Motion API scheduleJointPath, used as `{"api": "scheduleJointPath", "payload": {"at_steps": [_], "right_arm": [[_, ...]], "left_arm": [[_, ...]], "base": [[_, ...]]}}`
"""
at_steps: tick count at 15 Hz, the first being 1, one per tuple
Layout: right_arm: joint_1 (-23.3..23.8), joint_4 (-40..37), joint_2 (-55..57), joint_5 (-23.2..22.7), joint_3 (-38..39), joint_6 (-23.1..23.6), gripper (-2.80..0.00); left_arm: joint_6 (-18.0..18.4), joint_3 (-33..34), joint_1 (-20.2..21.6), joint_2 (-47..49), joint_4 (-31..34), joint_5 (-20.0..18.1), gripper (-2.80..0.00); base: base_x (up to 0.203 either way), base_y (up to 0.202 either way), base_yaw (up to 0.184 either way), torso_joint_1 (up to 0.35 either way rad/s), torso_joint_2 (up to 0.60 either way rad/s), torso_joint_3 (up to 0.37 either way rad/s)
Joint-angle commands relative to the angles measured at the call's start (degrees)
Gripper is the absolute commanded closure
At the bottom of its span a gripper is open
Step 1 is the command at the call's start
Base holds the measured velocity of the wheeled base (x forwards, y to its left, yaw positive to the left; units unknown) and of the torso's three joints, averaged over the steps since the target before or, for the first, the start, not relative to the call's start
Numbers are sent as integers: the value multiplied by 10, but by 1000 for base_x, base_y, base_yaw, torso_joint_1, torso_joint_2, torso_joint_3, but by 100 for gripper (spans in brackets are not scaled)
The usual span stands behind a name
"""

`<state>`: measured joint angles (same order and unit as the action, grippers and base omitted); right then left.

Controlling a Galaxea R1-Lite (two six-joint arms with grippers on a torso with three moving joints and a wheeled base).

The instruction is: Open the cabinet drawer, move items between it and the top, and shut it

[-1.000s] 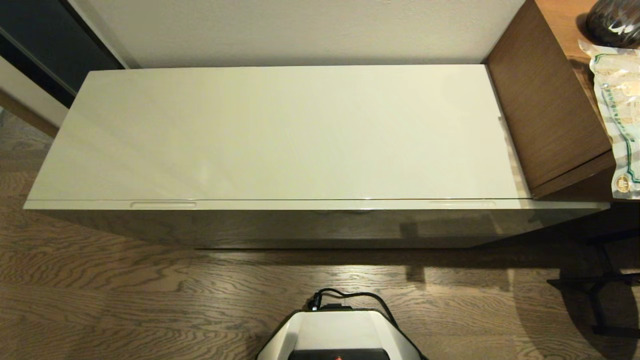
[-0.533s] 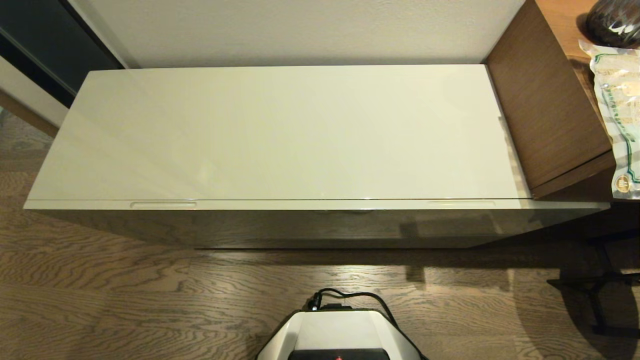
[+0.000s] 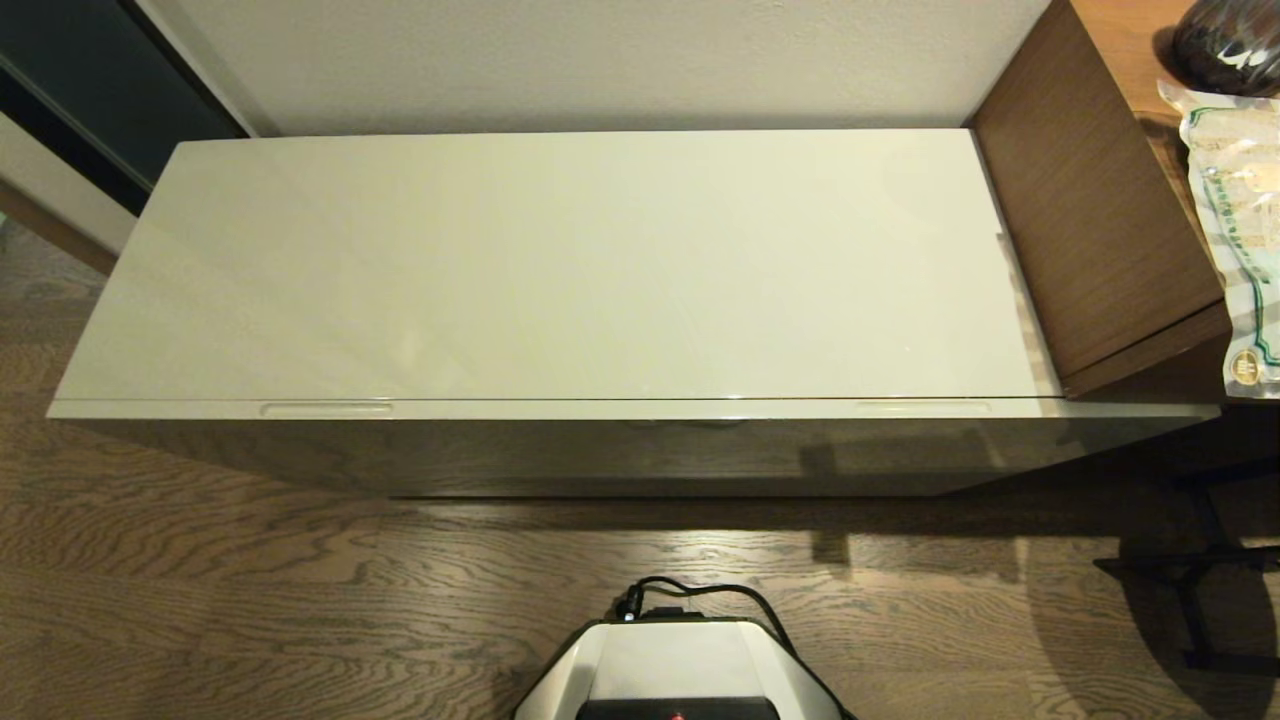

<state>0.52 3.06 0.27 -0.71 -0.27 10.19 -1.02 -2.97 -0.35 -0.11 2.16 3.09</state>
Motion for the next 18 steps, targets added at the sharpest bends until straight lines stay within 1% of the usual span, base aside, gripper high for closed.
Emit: {"api": "scheduleJointPath", "payload": {"at_steps": [1,6,8,11,12,15,16,17,18], "right_arm": [[0,1,1,0,-1,-2,0],[0,0,1,1,-1,-4,0],[0,0,1,1,-1,-4,0],[0,0,1,1,-1,-3,0],[0,-2,1,-1,-1,6,0],[0,0,1,0,0,3,0],[0,0,1,0,0,3,0],[0,0,1,0,0,2,0],[0,0,1,0,0,2,0]], "left_arm": [[1,16,0,1,-12,-27,0],[-4,24,0,1,-27,-29,0],[-8,29,0,1,-42,-29,0],[-9,29,0,1,-41,-29,0],[-6,29,0,1,-41,-28,0],[-4,29,0,1,-41,-28,0],[19,29,0,2,-25,-28,0],[55,28,0,2,-6,-33,0],[80,29,0,2,-6,-43,0]], "base": [[0,0,0,0,0,0],[0,0,0,0,0,0],[0,0,0,0,0,0],[0,0,0,0,0,0],[0,0,0,0,0,0],[0,0,0,0,0,0],[0,0,0,0,0,0],[0,0,0,0,0,0],[0,0,0,0,0,0]]}}
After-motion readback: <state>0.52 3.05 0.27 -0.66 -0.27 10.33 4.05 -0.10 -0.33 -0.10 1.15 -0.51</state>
